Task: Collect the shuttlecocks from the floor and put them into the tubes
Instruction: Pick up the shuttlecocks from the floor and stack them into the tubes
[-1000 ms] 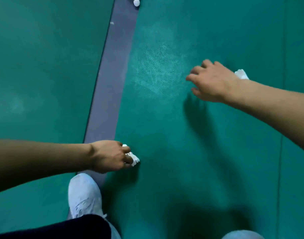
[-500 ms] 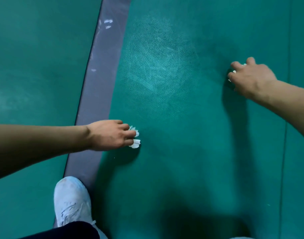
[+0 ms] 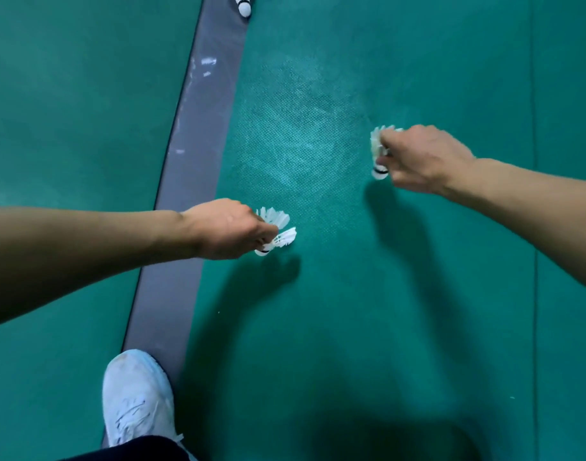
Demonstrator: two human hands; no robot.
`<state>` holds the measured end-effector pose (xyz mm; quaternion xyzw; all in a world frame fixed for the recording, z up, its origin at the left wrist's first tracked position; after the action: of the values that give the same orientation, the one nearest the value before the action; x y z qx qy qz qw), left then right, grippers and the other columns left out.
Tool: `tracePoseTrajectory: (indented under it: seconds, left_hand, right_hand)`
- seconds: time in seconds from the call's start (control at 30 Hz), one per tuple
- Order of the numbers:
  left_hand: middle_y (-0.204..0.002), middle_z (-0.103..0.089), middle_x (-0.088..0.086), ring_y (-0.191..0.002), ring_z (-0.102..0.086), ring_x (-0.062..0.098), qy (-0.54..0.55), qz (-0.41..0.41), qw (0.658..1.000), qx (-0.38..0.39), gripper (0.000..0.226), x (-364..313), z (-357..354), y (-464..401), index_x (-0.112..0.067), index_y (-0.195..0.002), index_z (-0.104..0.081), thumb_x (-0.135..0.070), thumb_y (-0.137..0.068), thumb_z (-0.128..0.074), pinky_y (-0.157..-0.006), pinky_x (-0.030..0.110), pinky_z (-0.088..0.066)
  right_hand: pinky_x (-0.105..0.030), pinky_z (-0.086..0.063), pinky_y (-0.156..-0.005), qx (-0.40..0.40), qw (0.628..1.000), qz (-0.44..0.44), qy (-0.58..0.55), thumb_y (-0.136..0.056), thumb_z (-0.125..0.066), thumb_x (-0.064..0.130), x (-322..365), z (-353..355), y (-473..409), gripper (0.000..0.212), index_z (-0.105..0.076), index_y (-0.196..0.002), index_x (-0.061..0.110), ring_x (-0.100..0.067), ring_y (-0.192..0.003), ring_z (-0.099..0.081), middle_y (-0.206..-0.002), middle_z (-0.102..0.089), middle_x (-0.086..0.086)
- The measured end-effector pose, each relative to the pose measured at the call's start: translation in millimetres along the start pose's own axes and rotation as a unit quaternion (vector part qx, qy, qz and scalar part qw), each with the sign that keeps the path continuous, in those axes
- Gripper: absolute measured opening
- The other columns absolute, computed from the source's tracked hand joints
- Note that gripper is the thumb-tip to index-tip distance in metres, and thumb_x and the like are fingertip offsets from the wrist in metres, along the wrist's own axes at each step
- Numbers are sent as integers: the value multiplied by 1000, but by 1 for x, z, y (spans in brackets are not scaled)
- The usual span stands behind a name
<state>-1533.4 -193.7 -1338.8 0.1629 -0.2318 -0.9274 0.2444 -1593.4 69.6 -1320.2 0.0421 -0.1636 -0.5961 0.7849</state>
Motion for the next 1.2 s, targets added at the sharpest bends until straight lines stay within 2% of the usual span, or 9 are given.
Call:
tracePoseTrajectory:
  seconds: [0.13,0.27,0.43,0.6,0.67,0.77,0.9,1.03,1.2]
  left_hand:
    - [-85,-65,5,-74,-57,37,-19,34,999,-4,8,10,34,-8,-23,-93,-45,-26,-97,-52,-62,41,-51]
    - [-82,-66,4,-71,-58,34,-57,21,998,-18,7,19,83,-3,-24,-95,-51,-29,-99,-54,-59,38,-51]
    - [-74,-65,7,-69,-61,37,-62,-5,994,-92,8,7,206,29,-25,-91,-58,-30,-93,-65,-54,30,-40]
    - [-80,-69,5,-72,-63,36,-110,6,989,-101,5,-26,404,112,-24,-94,-59,-28,-94,-62,-55,32,-40]
    - [-84,-71,1,-73,-64,34,-133,18,984,-116,5,-41,504,155,-26,-96,-60,-30,-94,-62,-56,31,-42]
    - [-84,-71,-4,-73,-66,31,-134,42,975,-172,10,-70,665,228,-30,-96,-56,-34,-92,-64,-56,31,-48]
    - [-78,-68,-8,-68,-62,28,-109,83,966,-217,20,-130,862,326,-32,-93,-47,-34,-89,-66,-56,31,-47]
    - [-83,-70,-10,-71,-62,25,-119,63,957,-256,17,-192,984,389,-33,-92,-47,-37,-91,-64,-57,31,-39]
    - [-72,-54,-20,-66,-47,12,-124,-14,938,-322,25,-261,1070,433,-41,-83,-42,-43,-91,-66,-60,28,-36]
  right_hand:
    - [-39,-34,-61,10,999,30,-29,-93,-54,15,37,8,0,16,-40,-94,22,-38,-70,-53,-77,-51,-8]
    - [-41,-41,-60,-13,998,21,-59,-92,-53,11,52,38,5,13,-47,-99,21,-40,-74,-55,-79,-58,-8]
    - [-27,-18,-48,-59,994,19,-94,-91,-58,14,71,148,17,23,-41,-85,29,-8,-52,-33,-60,-36,13]
    - [-36,-27,-54,-77,992,-28,-99,-95,-58,16,89,351,74,21,-41,-90,29,-29,-61,-42,-64,-39,13]
    - [-39,-33,-56,-79,992,-39,-94,-95,-57,16,97,451,109,24,-36,-92,27,-36,-67,-50,-69,-50,3]
    - [-41,-39,-59,-95,992,-40,-75,-94,-57,16,108,610,163,26,-33,-93,25,-39,-79,-61,-92,-68,-8]
    - [-46,-46,-65,-184,966,-97,-156,-96,-58,17,123,827,248,18,-41,-92,23,-41,-80,-59,-88,-68,-12]
    - [-47,-51,-75,-272,923,-132,-238,-97,-66,23,135,956,320,12,-61,-91,14,-33,-82,-62,-90,-72,-8]
    - [-31,-44,-63,-371,860,-146,-319,-94,-75,26,150,1024,403,8,-75,-88,20,-18,-67,-63,-82,-70,10]
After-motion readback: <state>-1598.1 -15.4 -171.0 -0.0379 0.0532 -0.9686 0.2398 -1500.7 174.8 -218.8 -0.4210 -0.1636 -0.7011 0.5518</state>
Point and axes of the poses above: each hand's wrist, its own y-axis away from the middle knuckle, its own z-axis out of the back of the hand, x = y × z, the point moved 7 cm from there along -y, towards the middle knuckle
